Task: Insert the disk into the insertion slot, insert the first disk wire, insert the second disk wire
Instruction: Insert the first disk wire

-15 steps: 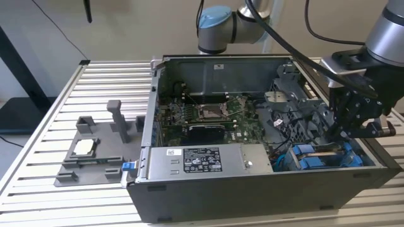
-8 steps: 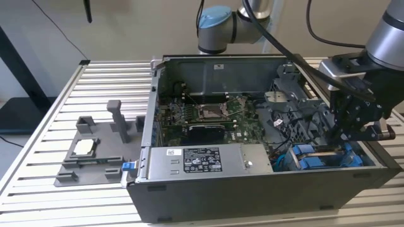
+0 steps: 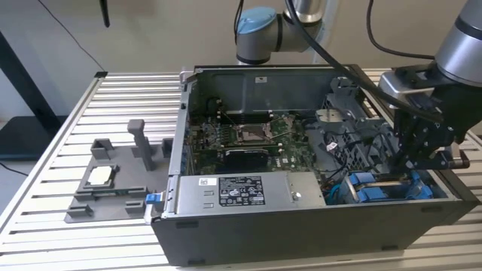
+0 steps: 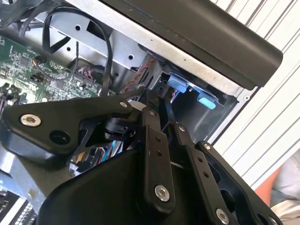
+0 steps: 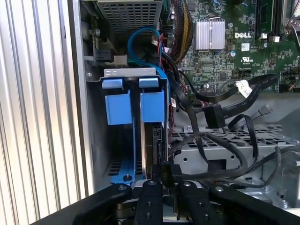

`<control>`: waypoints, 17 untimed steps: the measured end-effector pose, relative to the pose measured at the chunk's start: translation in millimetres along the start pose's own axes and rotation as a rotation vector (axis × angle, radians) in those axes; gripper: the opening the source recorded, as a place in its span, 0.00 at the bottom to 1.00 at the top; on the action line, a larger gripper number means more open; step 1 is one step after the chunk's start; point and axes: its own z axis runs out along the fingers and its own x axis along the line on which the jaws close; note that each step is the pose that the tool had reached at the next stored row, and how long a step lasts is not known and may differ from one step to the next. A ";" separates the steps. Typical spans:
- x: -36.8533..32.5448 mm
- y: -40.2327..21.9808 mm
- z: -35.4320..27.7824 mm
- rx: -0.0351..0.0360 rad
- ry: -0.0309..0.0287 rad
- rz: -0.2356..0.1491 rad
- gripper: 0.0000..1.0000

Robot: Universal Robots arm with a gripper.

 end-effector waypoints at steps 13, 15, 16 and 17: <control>1.5 -0.2 5.4 -0.0014 0.0005 0.003 0.19; 1.6 -0.1 7.2 -0.0014 0.0010 0.003 0.19; 1.6 0.0 7.8 -0.0015 0.0012 0.003 0.19; 1.6 0.0 8.2 -0.0015 0.0012 0.003 0.19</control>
